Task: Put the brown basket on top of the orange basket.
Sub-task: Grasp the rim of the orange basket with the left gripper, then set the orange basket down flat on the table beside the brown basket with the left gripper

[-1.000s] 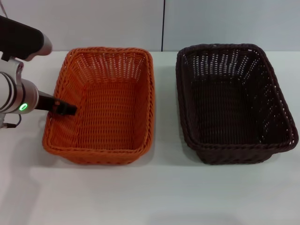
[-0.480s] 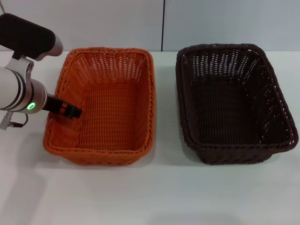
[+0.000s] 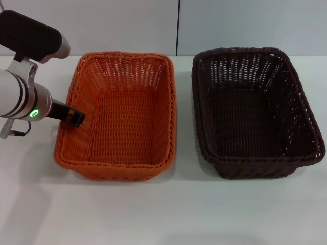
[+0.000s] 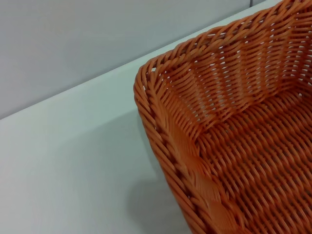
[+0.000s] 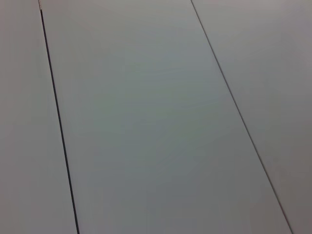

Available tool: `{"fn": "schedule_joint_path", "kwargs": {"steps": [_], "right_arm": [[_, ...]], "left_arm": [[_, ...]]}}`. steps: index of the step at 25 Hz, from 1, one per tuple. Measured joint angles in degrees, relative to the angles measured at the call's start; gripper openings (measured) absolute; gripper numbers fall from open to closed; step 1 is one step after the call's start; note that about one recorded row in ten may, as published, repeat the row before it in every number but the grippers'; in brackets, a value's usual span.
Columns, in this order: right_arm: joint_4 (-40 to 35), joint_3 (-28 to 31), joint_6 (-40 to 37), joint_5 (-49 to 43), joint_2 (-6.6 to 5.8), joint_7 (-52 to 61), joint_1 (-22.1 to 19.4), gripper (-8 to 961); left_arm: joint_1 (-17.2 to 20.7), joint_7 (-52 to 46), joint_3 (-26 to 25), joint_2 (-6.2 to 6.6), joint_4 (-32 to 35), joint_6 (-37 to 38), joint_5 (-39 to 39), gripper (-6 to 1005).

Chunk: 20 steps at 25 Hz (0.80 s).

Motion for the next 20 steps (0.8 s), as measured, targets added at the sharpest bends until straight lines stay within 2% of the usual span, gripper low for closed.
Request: {"fn": "schedule_joint_path", "kwargs": {"steps": [5, 13, 20], "right_arm": [[0.0, 0.0, 0.0, 0.0, -0.01, 0.0, 0.0, 830], [0.1, 0.0, 0.0, 0.0, -0.08, 0.0, -0.1, 829], [0.2, 0.0, -0.1, 0.0, -0.09, 0.0, -0.5, 829]], "left_arm": [[0.3, 0.0, -0.1, 0.06, -1.7, -0.6, 0.0, 314], [1.4, -0.7, -2.7, -0.14, -5.6, -1.7, -0.1, 272], [2.5, -1.1, -2.7, -0.02, -9.3, -2.3, 0.1, 242]]}}
